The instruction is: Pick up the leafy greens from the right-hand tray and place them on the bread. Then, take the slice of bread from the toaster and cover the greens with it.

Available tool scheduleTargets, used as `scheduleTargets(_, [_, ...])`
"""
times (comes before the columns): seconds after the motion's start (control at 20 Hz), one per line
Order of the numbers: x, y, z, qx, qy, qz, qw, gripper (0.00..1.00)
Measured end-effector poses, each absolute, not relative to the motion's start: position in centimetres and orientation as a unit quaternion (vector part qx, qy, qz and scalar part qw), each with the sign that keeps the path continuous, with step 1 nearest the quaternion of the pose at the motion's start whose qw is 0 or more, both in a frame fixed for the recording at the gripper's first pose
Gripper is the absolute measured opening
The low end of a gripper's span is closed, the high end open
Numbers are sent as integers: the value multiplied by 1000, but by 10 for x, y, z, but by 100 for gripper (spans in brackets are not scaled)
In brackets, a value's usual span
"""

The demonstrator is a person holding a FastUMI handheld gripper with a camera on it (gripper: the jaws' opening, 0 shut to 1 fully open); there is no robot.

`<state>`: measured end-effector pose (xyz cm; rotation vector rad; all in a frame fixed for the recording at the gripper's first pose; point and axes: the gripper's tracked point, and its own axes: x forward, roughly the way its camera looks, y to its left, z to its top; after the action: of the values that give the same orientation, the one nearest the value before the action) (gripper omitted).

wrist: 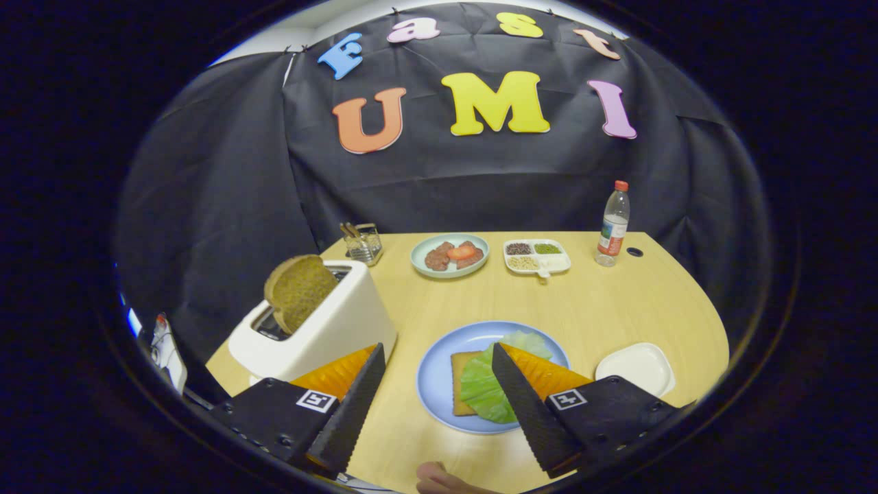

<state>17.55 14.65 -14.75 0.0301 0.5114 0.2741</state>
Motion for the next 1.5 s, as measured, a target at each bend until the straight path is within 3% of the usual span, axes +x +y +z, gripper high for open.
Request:
scheduleTargets(0.2, [165,178,-101,5,221,156,963,96])
scheduleTargets(0.55, [163,268,-79,-11,201,200,959,96])
scheduleTargets(1.05, [214,310,-127,-11,229,124,966,96])
scheduleTargets(1.2, [219,312,-142,-11,248,104,963,74])
scheduleTargets(1.4, [218,318,-138,-4,247,104,963,25])
scheduleTargets(1.45, [219,318,-139,-8,246,100,964,25])
scheduleTargets(1.5, [217,311,-136,-11,243,94,965,17])
